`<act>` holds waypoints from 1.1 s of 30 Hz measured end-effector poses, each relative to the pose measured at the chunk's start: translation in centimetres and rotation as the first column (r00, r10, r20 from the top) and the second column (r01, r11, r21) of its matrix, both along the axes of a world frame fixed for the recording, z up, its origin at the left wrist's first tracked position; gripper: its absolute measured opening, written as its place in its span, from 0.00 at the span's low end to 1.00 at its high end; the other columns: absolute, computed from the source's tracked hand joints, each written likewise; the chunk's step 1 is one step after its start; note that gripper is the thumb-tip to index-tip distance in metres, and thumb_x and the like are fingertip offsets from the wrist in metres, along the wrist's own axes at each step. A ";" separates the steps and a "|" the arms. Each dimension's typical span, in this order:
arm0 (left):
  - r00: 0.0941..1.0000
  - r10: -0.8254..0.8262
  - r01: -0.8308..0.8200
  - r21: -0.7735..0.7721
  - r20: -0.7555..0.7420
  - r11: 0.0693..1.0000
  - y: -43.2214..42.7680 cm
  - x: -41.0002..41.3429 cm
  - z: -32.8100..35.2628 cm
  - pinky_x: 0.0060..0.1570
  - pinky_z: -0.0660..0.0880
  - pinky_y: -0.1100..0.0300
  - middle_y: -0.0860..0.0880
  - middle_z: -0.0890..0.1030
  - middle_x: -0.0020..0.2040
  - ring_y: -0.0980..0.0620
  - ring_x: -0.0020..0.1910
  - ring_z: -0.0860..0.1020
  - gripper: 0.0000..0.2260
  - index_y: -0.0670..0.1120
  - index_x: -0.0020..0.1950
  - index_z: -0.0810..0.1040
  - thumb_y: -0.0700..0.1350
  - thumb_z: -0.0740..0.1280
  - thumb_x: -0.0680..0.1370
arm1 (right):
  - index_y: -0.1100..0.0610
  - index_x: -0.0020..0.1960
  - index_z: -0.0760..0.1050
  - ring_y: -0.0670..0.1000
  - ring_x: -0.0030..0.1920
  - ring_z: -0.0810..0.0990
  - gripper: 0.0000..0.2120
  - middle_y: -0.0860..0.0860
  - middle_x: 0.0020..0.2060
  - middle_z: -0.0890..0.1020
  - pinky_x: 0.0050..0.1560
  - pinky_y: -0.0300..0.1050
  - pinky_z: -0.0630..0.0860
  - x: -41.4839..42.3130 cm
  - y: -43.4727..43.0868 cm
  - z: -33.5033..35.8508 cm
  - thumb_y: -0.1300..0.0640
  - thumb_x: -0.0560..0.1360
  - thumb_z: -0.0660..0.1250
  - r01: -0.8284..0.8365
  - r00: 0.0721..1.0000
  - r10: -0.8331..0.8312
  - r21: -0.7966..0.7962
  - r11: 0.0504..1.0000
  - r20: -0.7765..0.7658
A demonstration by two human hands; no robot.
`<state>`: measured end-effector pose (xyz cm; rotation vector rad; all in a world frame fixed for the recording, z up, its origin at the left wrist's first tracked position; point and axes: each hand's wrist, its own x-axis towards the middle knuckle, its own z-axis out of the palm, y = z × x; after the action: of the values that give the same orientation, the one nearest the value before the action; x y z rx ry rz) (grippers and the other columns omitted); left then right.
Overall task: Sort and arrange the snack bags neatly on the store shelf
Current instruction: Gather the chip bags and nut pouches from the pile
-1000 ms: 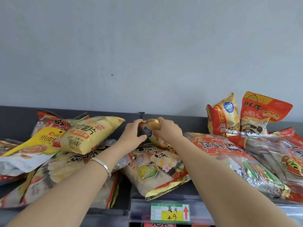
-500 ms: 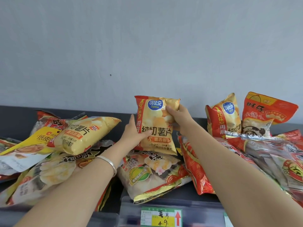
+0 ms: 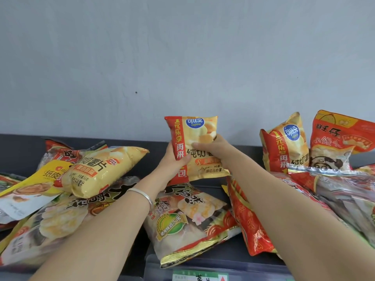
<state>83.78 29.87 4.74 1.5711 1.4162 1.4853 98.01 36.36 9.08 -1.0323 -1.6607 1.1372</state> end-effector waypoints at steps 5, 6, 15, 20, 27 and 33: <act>0.788 -0.118 -0.055 -0.260 -0.604 0.964 0.3 -1.0 -1.7 0.64 0.69 0.55 0.47 0.72 0.69 0.48 0.66 0.72 0.22 0.48 0.72 0.66 0.53 0.62 0.79 | 0.51 0.67 0.61 0.54 0.52 0.80 0.36 0.51 0.54 0.78 0.54 0.57 0.79 1.3 0.4 -1.4 0.46 0.67 0.77 0.347 0.931 -0.358 0.134 0.928 0.066; 0.752 -0.181 -0.053 -0.331 -0.634 0.942 0.4 -1.0 -2.2 0.66 0.68 0.53 0.48 0.71 0.70 0.48 0.66 0.71 0.25 0.50 0.73 0.65 0.56 0.62 0.78 | 0.51 0.68 0.60 0.55 0.53 0.80 0.36 0.51 0.55 0.78 0.54 0.56 0.79 1.3 0.3 -1.8 0.46 0.68 0.75 0.366 0.918 -0.385 0.168 0.915 0.096; 0.629 -0.446 -0.019 -0.586 -0.636 0.810 -0.7 -0.3 -2.4 0.69 0.63 0.52 0.50 0.65 0.73 0.48 0.69 0.66 0.27 0.55 0.73 0.63 0.63 0.60 0.76 | 0.54 0.71 0.57 0.56 0.56 0.80 0.36 0.52 0.59 0.77 0.50 0.52 0.78 1.2 -0.7 -1.8 0.46 0.72 0.72 0.435 0.863 -0.492 0.325 0.840 0.117; 0.563 -0.536 0.052 -0.621 -0.629 0.782 -3.1 -0.9 -1.2 0.66 0.65 0.53 0.52 0.66 0.72 0.49 0.68 0.67 0.26 0.57 0.72 0.65 0.63 0.61 0.76 | 0.54 0.71 0.56 0.55 0.58 0.79 0.36 0.52 0.60 0.76 0.48 0.49 0.76 0.8 -1.0 -1.4 0.47 0.72 0.72 0.397 0.882 -0.454 0.314 0.862 0.131; 0.704 -0.440 0.119 -0.519 -0.557 0.846 -2.9 -2.6 -1.2 0.54 0.71 0.58 0.51 0.76 0.55 0.51 0.56 0.74 0.10 0.51 0.58 0.76 0.51 0.63 0.79 | 0.52 0.74 0.53 0.57 0.59 0.77 0.41 0.54 0.62 0.74 0.56 0.55 0.77 -1.9 0.2 -3.1 0.51 0.71 0.75 0.317 0.944 -0.321 0.059 0.947 0.080; 0.883 -0.109 -0.104 -0.417 -0.457 0.903 -0.6 -2.7 -1.8 0.59 0.74 0.50 0.44 0.71 0.67 0.46 0.61 0.75 0.22 0.50 0.73 0.58 0.46 0.61 0.80 | 0.59 0.74 0.52 0.58 0.65 0.73 0.39 0.58 0.66 0.72 0.59 0.52 0.73 -1.3 1.7 -5.0 0.56 0.73 0.73 0.265 0.937 -0.217 -0.156 0.951 0.273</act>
<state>81.04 29.29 2.97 1.6941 1.8546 0.7151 96.71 38.05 4.04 -1.5158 -1.5825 1.0472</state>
